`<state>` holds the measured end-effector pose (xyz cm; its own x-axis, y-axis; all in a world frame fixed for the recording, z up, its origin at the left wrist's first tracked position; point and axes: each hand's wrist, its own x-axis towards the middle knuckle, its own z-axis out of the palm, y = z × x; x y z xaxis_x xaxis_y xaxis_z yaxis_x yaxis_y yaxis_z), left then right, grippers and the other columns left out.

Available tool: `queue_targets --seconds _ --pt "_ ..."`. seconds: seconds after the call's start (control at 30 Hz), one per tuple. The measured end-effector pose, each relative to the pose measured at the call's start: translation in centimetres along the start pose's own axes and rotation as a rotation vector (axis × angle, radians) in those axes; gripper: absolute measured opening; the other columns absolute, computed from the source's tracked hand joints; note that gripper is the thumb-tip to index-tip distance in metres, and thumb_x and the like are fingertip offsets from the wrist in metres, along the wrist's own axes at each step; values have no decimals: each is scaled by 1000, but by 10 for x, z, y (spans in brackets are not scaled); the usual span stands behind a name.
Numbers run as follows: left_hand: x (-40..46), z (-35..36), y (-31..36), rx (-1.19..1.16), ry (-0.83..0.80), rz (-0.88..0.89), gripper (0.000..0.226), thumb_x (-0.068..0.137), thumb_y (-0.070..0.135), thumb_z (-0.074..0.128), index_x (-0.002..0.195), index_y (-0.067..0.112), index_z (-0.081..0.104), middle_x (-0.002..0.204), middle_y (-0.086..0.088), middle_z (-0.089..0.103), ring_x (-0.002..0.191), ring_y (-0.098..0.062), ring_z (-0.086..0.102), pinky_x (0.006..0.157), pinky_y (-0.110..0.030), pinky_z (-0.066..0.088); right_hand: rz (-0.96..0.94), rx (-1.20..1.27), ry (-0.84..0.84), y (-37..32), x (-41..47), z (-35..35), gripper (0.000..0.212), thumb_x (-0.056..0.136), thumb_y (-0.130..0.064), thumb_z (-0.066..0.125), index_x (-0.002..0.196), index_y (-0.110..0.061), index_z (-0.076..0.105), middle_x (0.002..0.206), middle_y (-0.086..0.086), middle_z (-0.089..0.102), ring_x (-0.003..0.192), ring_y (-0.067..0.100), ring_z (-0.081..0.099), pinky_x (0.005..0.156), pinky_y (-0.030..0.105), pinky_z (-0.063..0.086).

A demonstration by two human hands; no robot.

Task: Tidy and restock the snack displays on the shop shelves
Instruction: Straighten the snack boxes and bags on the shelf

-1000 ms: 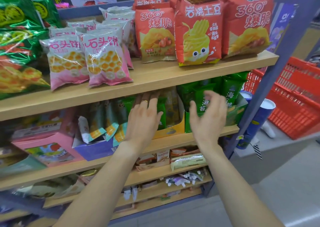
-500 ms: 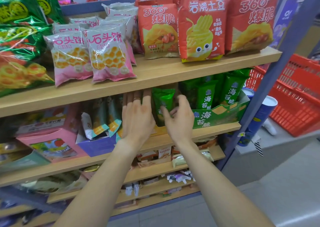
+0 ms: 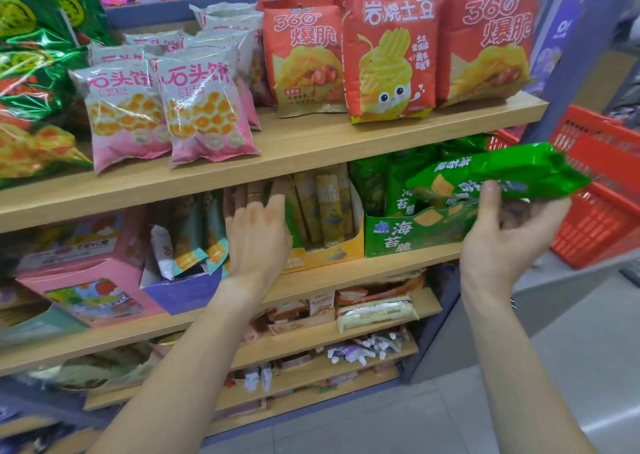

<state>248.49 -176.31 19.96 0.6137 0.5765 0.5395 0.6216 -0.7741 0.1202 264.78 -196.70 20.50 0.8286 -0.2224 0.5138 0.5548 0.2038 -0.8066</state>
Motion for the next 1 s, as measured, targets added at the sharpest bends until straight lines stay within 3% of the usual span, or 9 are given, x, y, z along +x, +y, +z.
queue_targets --seconds 0.13,0.3,0.4,0.57,0.67,0.73,0.83,0.9,1.0 --pt "-4 2 1 -32 18 41 27 89 7 72 113 3 60 82 -19 58 72 -39 56 62 -47 50 -57 -119 -89 14 24 4 25 96 -20 65 111 -25 45 100 -14 59 90 -1 60 81 32 51" --pt "-11 7 -1 -107 14 58 37 97 14 66 131 4 54 113 -19 59 100 -36 56 74 -45 54 -117 -159 -100 27 44 -8 32 95 -19 65 119 -25 45 114 -1 61 105 13 62 92 31 50" --pt "-14 6 0 -134 -7 69 39 100 16 61 138 11 51 114 -19 55 98 -30 53 74 -36 47 -66 -309 -242 36 47 -4 30 92 -25 65 117 -17 49 115 10 65 101 25 64 87 34 49" --pt "-17 1 9 -174 15 74 44 100 15 63 142 17 51 118 -22 53 104 -33 53 80 -39 52 14 -595 -470 47 57 10 31 91 -17 68 112 -3 49 89 15 61 77 30 57 70 36 44" --pt "-16 0 11 -181 61 123 45 101 14 63 144 18 52 119 -20 52 104 -30 51 86 -39 51 10 -793 -650 66 46 18 32 88 -21 73 104 -6 50 89 22 65 86 42 62 74 49 51" --pt "-15 0 12 -197 103 174 45 99 13 64 143 16 53 120 -19 53 104 -30 52 89 -41 52 -1 -848 -654 75 38 22 32 88 -20 71 106 -2 52 94 27 65 93 47 60 77 53 51" --pt "-16 -2 15 -262 159 241 46 96 10 69 140 8 56 125 -16 56 111 -30 54 97 -40 50 -53 -809 -461 66 26 20 46 88 -20 71 127 -2 53 121 21 61 115 40 54 95 44 42" --pt "-17 -3 18 -314 202 274 43 94 9 72 135 3 60 127 -14 60 118 -28 57 105 -36 48 -164 -681 -307 46 5 15 42 88 -20 69 125 -4 55 121 15 58 110 33 53 93 34 39" --pt "-20 -6 28 -353 254 347 35 95 11 74 128 1 66 127 -14 64 120 -27 60 108 -33 47 -203 -435 -546 18 -41 16 48 87 -25 77 125 -6 55 115 5 56 91 18 56 83 13 39"
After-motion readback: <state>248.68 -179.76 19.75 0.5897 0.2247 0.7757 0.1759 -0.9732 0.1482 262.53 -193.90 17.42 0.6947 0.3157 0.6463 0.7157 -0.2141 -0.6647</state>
